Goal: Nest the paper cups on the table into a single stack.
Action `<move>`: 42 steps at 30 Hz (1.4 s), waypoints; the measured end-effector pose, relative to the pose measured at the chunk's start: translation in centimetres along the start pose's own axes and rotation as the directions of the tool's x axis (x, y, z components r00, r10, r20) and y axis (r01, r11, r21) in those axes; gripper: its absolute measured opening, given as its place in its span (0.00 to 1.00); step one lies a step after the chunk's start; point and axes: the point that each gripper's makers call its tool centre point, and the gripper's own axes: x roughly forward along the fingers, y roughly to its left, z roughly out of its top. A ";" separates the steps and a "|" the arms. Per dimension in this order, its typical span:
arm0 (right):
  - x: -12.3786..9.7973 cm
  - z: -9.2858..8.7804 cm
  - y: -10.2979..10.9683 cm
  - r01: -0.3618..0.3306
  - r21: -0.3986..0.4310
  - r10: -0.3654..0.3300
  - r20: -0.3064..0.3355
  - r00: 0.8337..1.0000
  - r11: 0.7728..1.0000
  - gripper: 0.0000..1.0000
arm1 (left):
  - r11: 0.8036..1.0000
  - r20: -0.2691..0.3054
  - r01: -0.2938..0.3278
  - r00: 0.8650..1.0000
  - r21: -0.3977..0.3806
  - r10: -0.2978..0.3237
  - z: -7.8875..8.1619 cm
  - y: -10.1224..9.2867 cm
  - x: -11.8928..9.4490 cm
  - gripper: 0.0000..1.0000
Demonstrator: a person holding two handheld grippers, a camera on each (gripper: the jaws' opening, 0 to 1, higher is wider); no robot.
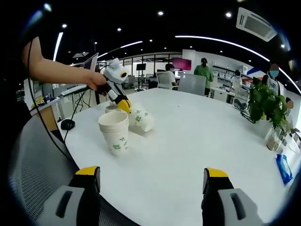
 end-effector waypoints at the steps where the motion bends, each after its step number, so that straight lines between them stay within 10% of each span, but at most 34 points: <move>1: 0.0 0.1 0.0 -0.003 0.003 0.003 0.007 1.000 1.000 0.92 | 1.000 0.002 -0.006 1.000 0.007 0.006 0.1 -0.1 -0.2 0.00; 23: 0.0 1.3 0.7 -0.034 -0.002 0.034 0.063 0.997 0.999 1.00 | 0.996 0.077 -0.082 0.994 0.046 0.079 1.2 -3.0 -4.2 0.00; 34: 0.0 1.2 0.8 -0.035 -0.007 0.036 0.057 0.998 0.999 0.99 | 0.984 0.155 -0.096 0.985 0.148 0.073 4.5 -7.1 -6.5 0.00; 42: 0.0 1.0 0.9 -0.039 -0.012 0.039 0.047 0.998 0.999 0.97 | 0.979 0.125 -0.082 0.990 0.188 0.059 4.1 -9.3 -7.3 0.00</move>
